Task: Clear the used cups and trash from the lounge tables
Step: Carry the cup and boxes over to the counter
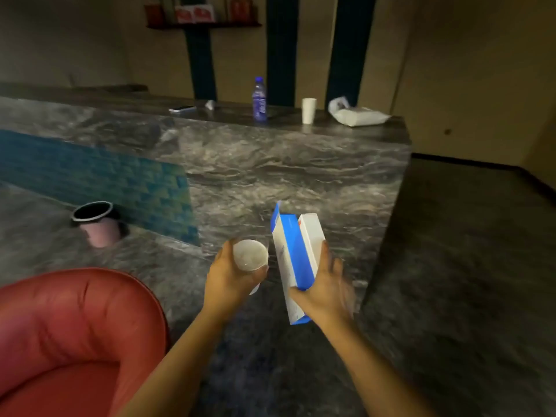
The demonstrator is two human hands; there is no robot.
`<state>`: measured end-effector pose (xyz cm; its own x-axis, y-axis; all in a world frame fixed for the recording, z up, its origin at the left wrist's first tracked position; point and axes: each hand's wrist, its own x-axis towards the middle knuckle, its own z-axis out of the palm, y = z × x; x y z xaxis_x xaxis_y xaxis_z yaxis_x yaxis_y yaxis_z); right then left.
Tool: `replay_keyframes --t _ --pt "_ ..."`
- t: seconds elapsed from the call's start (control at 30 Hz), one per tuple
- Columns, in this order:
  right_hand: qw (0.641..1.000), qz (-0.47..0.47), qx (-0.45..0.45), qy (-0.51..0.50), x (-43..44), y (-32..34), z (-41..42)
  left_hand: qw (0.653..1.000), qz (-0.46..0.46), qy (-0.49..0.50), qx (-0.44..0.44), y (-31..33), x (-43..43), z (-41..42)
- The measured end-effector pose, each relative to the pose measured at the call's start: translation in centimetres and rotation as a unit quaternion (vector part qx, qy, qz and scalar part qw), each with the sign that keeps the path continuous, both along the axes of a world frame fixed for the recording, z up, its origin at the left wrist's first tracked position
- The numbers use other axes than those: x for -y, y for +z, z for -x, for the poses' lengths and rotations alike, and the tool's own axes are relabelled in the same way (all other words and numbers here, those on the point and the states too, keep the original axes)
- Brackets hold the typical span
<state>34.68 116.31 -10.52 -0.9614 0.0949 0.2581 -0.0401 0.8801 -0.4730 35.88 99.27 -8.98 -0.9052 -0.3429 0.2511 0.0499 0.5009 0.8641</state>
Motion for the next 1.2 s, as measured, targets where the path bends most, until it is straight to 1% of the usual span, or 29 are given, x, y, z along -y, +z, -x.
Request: replay_keyframes --t 0.1,0.23,0.43,0.63,0.73,0.9,1.03,1.2 --pt "0.998 0.007 0.006 0.057 4.2 0.2 5.5 0.999 0.013 0.050 -0.017 0.2 4.0 4.2" --pt "0.993 0.014 -0.010 0.116 10.1 1.2 14.4 0.993 0.017 0.108 -0.051 1.3 9.5 11.7" --pt "0.984 0.002 -0.015 0.180 20.0 3.7 27.8 0.979 0.015 0.194 -0.058 3.4 18.8 22.5" --pt "0.965 -0.004 -0.038 0.258 30.8 3.9 40.3 0.963 0.011 0.262 -0.068 3.6 27.8 31.9" --pt "0.951 -0.001 -0.046 0.307 37.0 3.5 46.5 0.946 0.017 0.316 -0.068 3.1 32.5 36.8" --pt "0.923 -0.023 -0.054 0.381 46.8 4.1 55.8 0.920 0.013 0.386 -0.062 2.6 40.2 44.1" --pt "0.895 -0.020 -0.057 0.441 55.0 4.8 61.1 0.898 0.015 0.437 -0.055 2.9 46.8 48.0" --pt "0.868 -0.006 -0.062 0.493 66.1 4.0 65.5 0.871 0.021 0.488 -0.052 2.4 56.4 51.6"
